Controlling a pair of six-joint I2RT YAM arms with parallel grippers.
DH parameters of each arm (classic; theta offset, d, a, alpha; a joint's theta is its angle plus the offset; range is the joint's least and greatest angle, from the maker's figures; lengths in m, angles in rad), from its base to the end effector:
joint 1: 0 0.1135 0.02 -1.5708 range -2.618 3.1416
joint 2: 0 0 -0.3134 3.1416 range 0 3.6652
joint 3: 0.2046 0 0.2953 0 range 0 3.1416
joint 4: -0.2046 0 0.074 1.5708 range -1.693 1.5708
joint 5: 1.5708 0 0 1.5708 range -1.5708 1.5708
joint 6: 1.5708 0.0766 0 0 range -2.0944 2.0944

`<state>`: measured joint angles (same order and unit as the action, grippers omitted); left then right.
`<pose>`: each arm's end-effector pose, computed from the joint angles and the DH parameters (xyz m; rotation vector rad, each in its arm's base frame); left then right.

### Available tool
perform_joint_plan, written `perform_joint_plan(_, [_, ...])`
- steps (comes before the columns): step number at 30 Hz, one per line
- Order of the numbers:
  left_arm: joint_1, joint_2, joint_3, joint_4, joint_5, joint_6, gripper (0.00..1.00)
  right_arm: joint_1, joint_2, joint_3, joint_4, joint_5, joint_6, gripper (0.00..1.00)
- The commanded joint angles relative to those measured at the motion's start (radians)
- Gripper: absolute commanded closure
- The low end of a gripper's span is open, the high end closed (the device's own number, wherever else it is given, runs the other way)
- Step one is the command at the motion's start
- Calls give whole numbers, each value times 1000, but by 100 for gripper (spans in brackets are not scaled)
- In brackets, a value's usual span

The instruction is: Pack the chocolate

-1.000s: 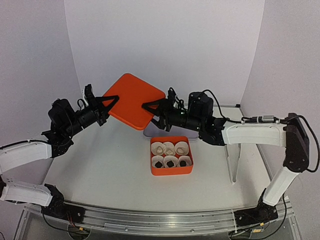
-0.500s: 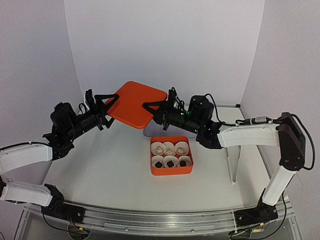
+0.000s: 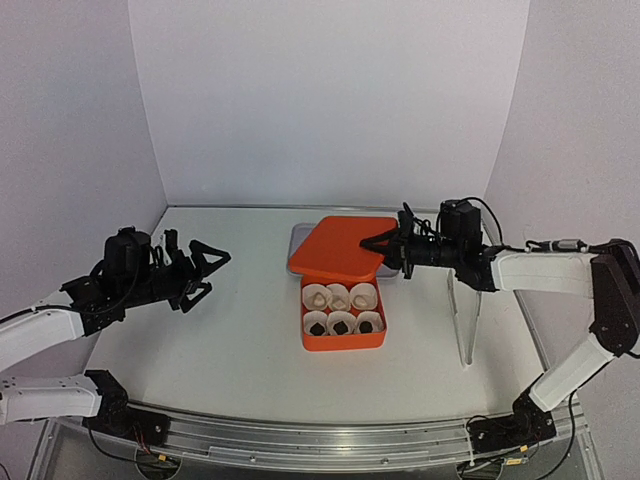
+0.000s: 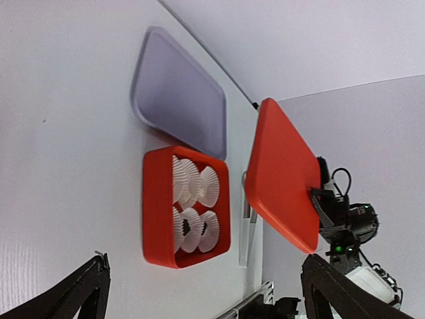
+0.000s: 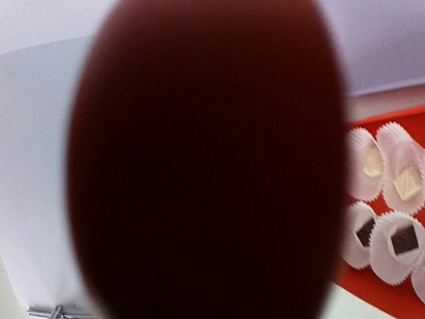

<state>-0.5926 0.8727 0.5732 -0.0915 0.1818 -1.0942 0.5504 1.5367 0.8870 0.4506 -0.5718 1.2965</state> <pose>0.2001 -0.1515 0.2687 -0.4129 2.1484 -1.2242 0.3291 0.2506 0.2722 0.2927 2.1234 1.7299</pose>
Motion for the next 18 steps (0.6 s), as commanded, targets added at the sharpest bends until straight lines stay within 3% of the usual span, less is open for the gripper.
perform_joint_plan(1, [-3,25,9,-112,-22,43,0,7,-78,140,-535,-285,-365,100])
perform_joint_plan(4, [-3,89,26,-65,5,68,0,4,-88,187,-657,-367,-477,100])
perform_joint_plan(8, [-3,195,67,-1,56,100,0,-1,-36,226,-687,-451,-561,100])
perform_joint_plan(18, [-48,430,169,173,166,138,0,-3,170,320,-695,-375,-646,100])
